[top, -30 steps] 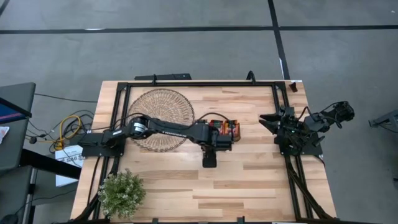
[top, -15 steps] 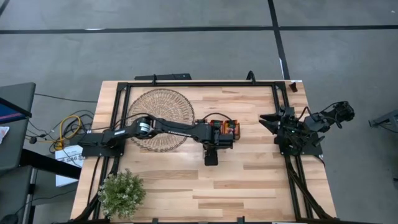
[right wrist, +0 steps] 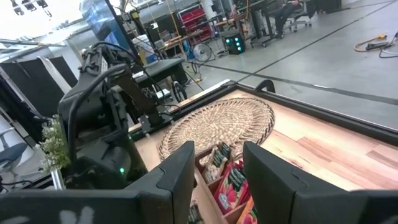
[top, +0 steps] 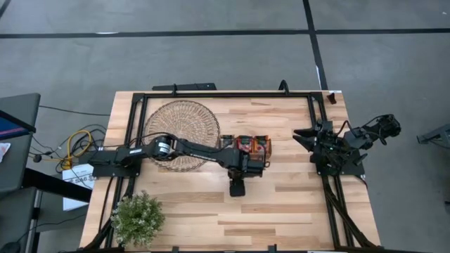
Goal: Pick & Place Tea
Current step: Put the brown tea bag into the left section of the wooden organizer
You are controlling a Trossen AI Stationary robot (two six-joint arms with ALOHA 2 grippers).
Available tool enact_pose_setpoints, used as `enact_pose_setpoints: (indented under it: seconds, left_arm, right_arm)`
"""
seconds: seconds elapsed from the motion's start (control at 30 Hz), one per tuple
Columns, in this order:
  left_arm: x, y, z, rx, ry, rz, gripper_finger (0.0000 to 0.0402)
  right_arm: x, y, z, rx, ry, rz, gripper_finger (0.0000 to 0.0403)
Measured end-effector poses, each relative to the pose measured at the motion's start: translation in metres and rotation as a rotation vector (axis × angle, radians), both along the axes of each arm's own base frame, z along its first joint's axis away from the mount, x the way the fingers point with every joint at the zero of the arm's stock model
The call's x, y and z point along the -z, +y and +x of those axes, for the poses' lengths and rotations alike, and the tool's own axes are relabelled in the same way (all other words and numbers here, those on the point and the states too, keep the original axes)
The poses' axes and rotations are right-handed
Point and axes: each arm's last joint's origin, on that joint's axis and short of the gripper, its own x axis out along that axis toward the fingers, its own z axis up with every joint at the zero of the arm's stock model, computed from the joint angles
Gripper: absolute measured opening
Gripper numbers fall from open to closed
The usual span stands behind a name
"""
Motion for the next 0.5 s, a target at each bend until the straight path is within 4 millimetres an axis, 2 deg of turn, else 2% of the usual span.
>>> enact_pose_setpoints:
  seconds: [0.13,0.33,0.5]
  left_arm:
    - [-0.002,0.003,0.001,-0.052,-0.015,0.031,0.0162]
    - [-0.026,0.002,-0.005,-0.084,-0.048,0.019,0.0162]
    - [-0.03,0.009,-0.004,-0.094,-0.07,0.091,0.0162]
  right_arm:
    - [0.0,0.0,0.0,0.001,-0.002,0.007,0.0129]
    - [0.0,0.0,0.0,0.001,-0.002,0.007,0.0129]
    - [0.0,0.0,0.0,0.001,-0.002,0.007,0.0129]
